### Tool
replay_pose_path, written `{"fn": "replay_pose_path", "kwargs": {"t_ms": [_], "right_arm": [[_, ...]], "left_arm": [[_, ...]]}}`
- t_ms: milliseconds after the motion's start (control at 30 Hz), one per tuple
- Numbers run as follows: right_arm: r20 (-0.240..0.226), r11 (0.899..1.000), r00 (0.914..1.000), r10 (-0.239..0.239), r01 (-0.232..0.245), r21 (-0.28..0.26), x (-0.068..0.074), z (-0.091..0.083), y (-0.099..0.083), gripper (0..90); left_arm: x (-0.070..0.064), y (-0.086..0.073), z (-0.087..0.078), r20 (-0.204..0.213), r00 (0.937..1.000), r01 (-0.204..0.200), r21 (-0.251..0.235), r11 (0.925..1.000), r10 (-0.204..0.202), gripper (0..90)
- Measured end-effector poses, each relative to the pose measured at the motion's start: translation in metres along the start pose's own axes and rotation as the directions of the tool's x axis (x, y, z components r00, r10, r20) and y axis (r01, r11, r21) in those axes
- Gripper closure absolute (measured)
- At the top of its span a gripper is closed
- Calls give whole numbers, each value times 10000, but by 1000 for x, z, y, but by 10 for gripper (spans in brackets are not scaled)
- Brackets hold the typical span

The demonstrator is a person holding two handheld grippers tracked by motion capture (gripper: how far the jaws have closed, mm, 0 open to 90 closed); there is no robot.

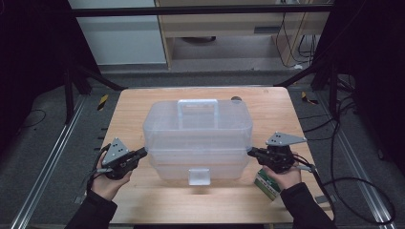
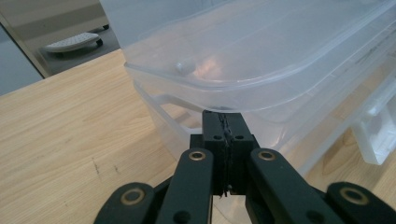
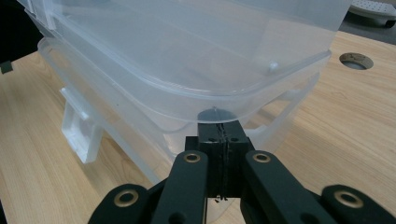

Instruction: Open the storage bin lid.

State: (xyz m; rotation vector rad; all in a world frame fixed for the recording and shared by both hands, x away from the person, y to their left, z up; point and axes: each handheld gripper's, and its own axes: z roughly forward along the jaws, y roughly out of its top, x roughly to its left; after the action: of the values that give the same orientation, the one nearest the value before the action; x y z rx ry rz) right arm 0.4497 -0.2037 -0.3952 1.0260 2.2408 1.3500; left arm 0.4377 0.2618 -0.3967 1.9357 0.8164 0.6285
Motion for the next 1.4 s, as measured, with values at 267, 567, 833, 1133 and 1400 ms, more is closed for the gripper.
{"fn": "replay_pose_path", "kwargs": {"t_ms": [267,567,833,1133,1400], "right_arm": [[-38,9994,9999,123,-125,-315,-2,-2,6,899],[10,9989,10000,85,-85,-471,-4,-2,12,898],[6,9980,10000,-12,13,-636,-4,-3,18,899],[-23,9982,10000,-27,26,-596,-3,-3,18,899],[-87,9984,9999,-69,64,-564,-2,-2,18,899]], "left_arm": [[2,7,0,-130,9999,-22,-177,9998,19,885],[3,11,0,-240,9997,-6,-431,9991,-5,884],[3,14,1,-327,9995,-2,-606,9982,-18,876],[4,10,3,-771,9969,-185,-551,9983,142,780],[6,10,6,-1192,9927,-269,-784,9966,174,607]]}}
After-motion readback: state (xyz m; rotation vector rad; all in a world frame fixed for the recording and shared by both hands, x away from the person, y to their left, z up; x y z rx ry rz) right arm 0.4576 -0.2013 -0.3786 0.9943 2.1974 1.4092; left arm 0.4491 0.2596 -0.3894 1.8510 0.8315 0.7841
